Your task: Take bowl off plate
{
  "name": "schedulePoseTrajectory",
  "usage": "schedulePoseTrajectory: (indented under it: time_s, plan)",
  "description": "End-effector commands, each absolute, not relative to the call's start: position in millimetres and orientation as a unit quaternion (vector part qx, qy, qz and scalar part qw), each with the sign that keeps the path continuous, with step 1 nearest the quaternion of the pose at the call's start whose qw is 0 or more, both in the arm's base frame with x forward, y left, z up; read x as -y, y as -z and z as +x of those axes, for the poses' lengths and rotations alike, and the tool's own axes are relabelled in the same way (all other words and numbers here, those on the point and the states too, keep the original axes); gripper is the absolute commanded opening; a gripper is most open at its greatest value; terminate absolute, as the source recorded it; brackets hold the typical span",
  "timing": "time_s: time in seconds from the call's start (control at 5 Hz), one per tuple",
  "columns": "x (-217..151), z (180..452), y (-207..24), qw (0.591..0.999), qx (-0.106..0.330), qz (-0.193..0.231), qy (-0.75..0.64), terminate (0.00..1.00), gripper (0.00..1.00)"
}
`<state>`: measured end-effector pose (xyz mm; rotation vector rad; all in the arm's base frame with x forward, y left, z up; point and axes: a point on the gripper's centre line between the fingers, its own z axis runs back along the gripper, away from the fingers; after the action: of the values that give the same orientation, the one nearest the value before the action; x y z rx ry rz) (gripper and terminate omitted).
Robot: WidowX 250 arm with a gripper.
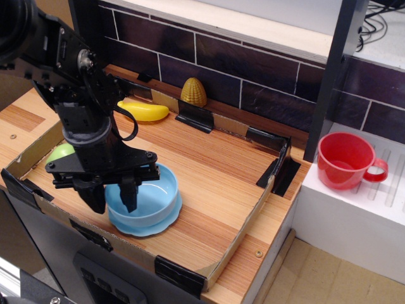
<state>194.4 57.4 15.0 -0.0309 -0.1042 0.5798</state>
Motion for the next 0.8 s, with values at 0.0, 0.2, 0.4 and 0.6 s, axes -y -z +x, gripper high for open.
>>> schedulePoseTrajectory:
  time_s: [0.0, 0.2, 0.4, 0.6]
  plan:
    - [-54.4, 198.0, -20.6, 0.959, 0.064, -0.013, -0.276, 0.00, 0.00]
    - [-56.9, 201.1, -34.0, 0.956, 0.070, -0.022, -0.283, 0.00, 0.00]
    - [-59.2, 211.8, -59.5, 0.945, 0.073, -0.037, -0.316, 0.00, 0.00]
    - [-53.4, 235.3, -65.6, 0.930, 0.072, -0.044, -0.357, 0.00, 0.00]
